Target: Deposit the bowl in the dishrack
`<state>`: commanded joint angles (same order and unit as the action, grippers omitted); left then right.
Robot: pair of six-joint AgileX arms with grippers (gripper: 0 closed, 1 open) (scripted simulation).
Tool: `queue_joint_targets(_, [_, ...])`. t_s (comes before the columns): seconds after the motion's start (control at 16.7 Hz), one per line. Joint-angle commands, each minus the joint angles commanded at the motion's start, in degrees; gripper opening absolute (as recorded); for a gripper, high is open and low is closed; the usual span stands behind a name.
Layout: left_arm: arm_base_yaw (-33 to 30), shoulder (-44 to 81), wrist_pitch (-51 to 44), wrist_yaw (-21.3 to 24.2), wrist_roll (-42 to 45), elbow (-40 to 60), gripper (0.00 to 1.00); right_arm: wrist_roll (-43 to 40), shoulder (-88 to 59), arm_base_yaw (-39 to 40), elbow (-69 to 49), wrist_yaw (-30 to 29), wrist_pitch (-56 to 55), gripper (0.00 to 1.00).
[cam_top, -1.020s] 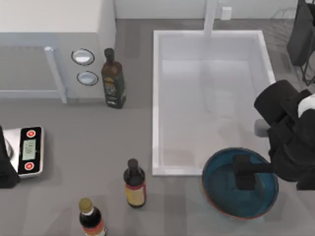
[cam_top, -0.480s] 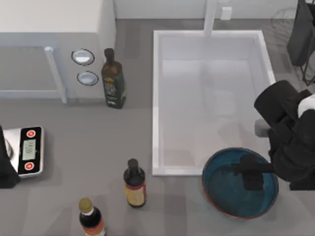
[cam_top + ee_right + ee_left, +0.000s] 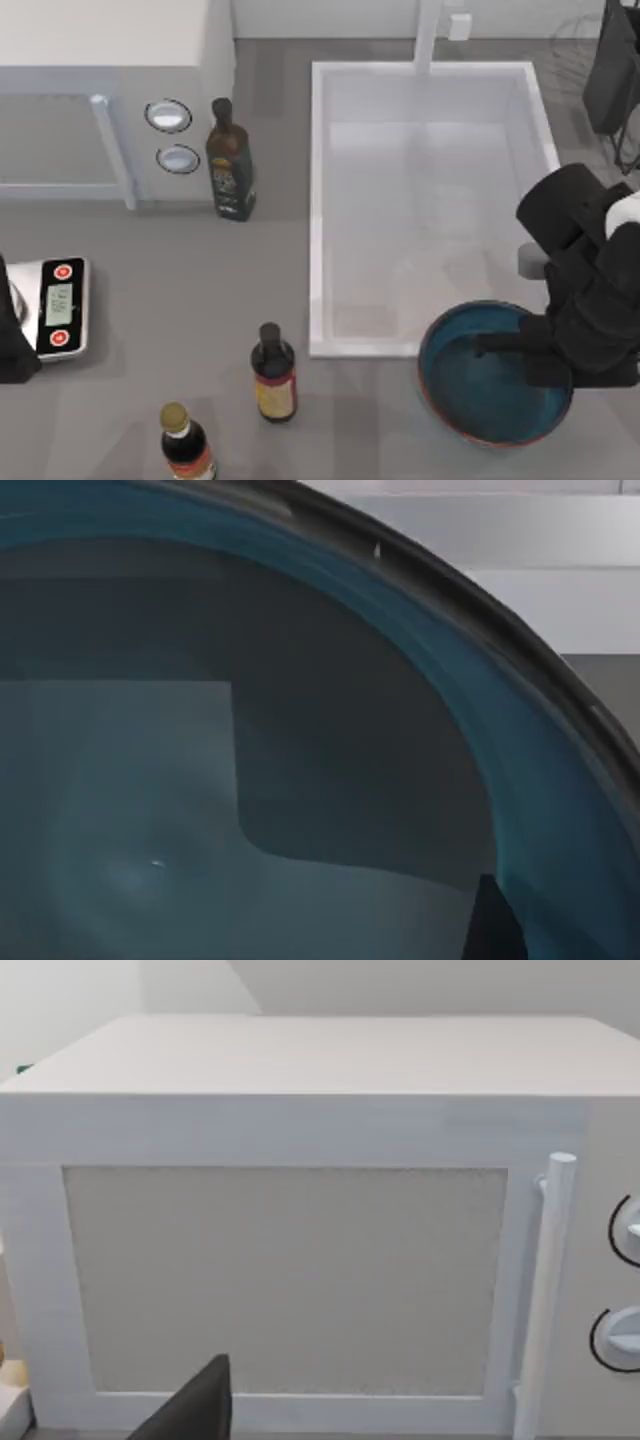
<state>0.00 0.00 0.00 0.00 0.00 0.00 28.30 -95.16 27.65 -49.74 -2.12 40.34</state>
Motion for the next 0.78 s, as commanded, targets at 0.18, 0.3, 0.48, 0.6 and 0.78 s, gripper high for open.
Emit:
queue_joint_targets(0.18, [0.0,0.0,0.0,0.0,0.0,0.0,1.0,0.0,0.0,0.0,0.0,0.0,0.0,0.0])
queue_joint_targets(0.3, [0.0,0.0,0.0,0.0,0.0,0.0,1.0,0.0,0.0,0.0,0.0,0.0,0.0,0.0])
queue_joint_targets(0.48, [0.0,0.0,0.0,0.0,0.0,0.0,1.0,0.12,0.1,0.11,-0.08,0.09,0.06,0.0])
queue_joint_targets(0.6, [0.0,0.0,0.0,0.0,0.0,0.0,1.0,0.15,0.11,0.13,-0.9,0.08,0.89,0.0])
queue_joint_targets(0.78, [0.0,0.0,0.0,0.0,0.0,0.0,1.0,0.32,0.32,0.19,-6.53,0.03,6.65,0.0])
